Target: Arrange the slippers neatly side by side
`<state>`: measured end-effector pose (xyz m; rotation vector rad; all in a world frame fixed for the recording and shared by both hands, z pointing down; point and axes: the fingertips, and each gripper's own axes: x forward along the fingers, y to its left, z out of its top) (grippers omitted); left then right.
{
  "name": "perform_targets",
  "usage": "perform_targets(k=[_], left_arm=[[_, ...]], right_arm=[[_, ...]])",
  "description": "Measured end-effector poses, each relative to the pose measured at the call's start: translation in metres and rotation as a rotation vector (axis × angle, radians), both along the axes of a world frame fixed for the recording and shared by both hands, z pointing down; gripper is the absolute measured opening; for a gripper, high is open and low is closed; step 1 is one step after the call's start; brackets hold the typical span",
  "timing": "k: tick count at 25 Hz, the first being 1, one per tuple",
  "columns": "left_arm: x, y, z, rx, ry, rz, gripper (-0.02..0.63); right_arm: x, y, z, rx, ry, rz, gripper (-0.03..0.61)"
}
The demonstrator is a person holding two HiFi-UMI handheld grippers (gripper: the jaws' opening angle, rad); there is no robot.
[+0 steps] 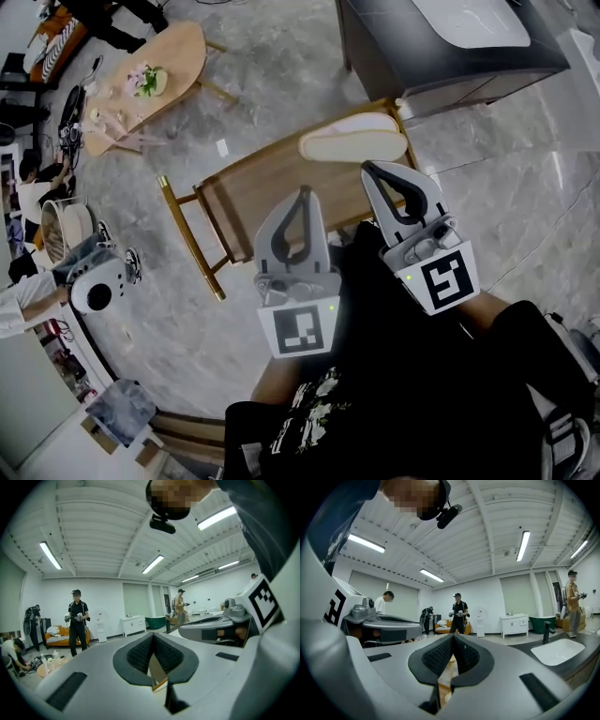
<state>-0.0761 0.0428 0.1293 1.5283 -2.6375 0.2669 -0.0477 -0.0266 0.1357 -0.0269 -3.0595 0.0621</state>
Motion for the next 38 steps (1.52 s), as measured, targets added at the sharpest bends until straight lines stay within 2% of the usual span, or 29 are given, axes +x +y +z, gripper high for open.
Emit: perform_targets(k=[7,17,22,28,32,38], left_arm=[[-0.009,-0.002,0.009,-0.02,-0.014,-0.059,0.002],[-0.022,-0.015,0.022,-0.038,-0.039,-0.045,0.002],[-0.033,-0.017,0.048,-0.088,-0.015,-0.018,0.002],[-0.042,-0.013,0.074,-0.111,0.027,-0.007,0.002],[-0.047,-0.017,0.091,-0.111,0.073,-0.007,0.002],[-0.054,-0.027,0.112,-0.123,0.077,0.004,0.002]], right_arm=[[-0.006,-0.002,0.009,-0.002,-0.004,-0.04,-0.002],[-0.01,-0.006,0.027,-0.005,0.04,-0.034,-0.002],[-0.021,-0.012,0.034,0.074,0.038,-0.075,-0.002],[-0.03,-0.019,0.064,0.099,0.099,-0.081,-0.002],[-0.029,-0.022,0.099,0.071,0.197,-0.087,0.003],[-0.027,-0.036,0.134,0.074,0.262,-0.069,0.005]])
